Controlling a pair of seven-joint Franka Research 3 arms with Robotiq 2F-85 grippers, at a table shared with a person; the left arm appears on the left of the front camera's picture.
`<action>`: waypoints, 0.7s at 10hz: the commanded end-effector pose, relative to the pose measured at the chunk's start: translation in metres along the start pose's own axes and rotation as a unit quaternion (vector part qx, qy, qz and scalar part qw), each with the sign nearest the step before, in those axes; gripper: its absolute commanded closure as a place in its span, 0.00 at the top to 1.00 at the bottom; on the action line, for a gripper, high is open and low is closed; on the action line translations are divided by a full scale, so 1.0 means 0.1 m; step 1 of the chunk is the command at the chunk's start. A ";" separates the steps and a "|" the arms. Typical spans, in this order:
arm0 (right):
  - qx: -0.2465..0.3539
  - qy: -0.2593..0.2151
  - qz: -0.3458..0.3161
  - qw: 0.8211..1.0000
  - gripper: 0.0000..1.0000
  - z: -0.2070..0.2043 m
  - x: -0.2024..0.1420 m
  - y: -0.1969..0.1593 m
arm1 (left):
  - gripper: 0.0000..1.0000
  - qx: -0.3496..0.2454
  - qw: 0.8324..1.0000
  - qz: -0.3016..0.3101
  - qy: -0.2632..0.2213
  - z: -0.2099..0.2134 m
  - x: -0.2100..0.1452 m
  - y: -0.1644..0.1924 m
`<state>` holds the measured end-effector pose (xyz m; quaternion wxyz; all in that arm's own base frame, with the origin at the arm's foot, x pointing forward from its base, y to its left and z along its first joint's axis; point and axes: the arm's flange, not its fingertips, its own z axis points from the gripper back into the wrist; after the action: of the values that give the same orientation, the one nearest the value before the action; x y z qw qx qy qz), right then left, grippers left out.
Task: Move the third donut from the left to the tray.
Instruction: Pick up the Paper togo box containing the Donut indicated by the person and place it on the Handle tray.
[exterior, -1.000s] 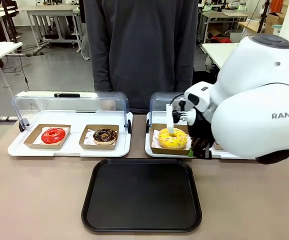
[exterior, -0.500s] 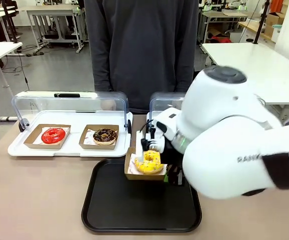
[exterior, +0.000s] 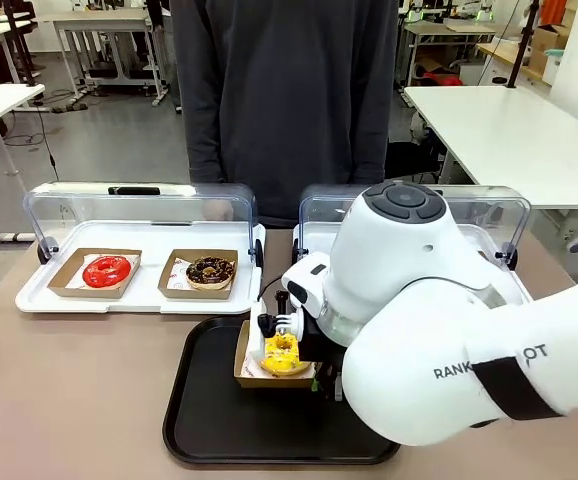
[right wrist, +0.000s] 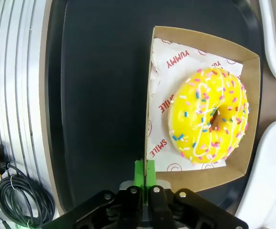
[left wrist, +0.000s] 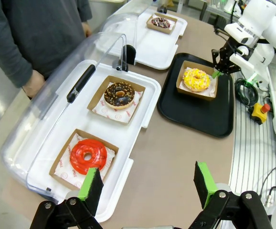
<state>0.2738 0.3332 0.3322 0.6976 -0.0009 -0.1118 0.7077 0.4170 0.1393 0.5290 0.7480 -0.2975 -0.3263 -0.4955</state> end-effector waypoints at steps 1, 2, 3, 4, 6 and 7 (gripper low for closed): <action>-0.011 0.002 -0.007 1.000 0.02 -0.08 -0.04 0.13 | 1.00 -0.004 1.000 -0.006 -0.002 0.00 0.00 -0.02; -0.007 0.006 -0.004 1.000 0.02 -0.11 -0.05 0.15 | 1.00 -0.004 1.000 -0.006 -0.002 0.00 0.00 -0.02; -0.003 0.007 -0.005 1.000 0.02 -0.13 -0.05 0.14 | 1.00 -0.004 1.000 -0.006 -0.002 0.00 0.00 -0.02; 0.007 0.010 -0.003 1.000 0.02 -0.15 -0.07 0.14 | 1.00 -0.004 1.000 -0.006 -0.002 0.00 0.00 -0.02; 0.015 0.013 -0.004 1.000 0.02 -0.18 -0.08 0.08 | 1.00 -0.004 1.000 -0.006 -0.002 0.00 0.00 -0.02; 0.017 0.019 -0.003 1.000 0.02 -0.18 -0.08 0.06 | 1.00 -0.004 1.000 -0.006 -0.002 0.00 0.00 -0.02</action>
<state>0.2731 0.3334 0.3144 0.6992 0.0032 -0.0917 0.7090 0.4169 0.1393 0.5290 0.7480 -0.2976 -0.3263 -0.4955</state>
